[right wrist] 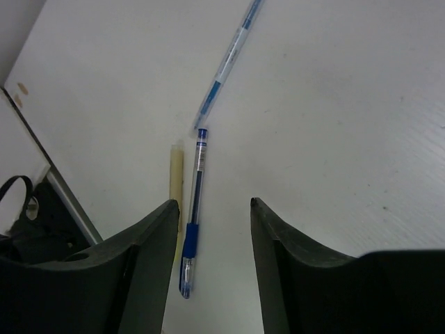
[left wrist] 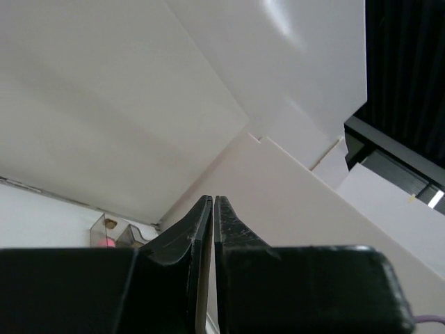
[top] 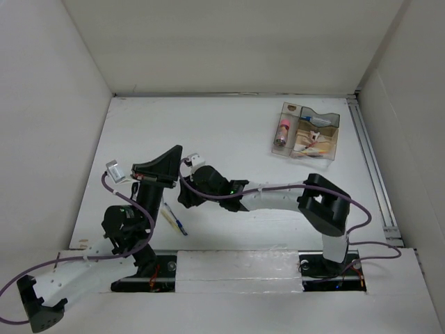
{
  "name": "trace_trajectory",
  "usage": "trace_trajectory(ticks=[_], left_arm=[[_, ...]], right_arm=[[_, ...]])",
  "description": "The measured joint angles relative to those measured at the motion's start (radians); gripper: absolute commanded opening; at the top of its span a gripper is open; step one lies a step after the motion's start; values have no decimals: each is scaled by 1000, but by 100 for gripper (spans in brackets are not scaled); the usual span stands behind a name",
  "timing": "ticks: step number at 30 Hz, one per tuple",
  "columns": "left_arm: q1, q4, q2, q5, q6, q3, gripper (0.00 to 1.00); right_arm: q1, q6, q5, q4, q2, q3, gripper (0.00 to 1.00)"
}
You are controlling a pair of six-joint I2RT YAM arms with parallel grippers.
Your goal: Organize the desk
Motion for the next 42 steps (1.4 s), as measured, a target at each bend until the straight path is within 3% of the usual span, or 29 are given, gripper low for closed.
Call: trace_trajectory(ticks=[17,35,39,42], left_arm=[[0,55,-63,-49,48,-4,10],[0,69,-66,-49,78,-4,13],[0,69,-65,-49,78,-4,13],[0,69,-63,-47,77,-4,13]], right_arm=[[130,-20,-8,-82,201,128,32],[147,-22,199,-134,210,139,29],[147,-22,256,-128,204,121,18],[147,-19,297,-127,189,97,17]])
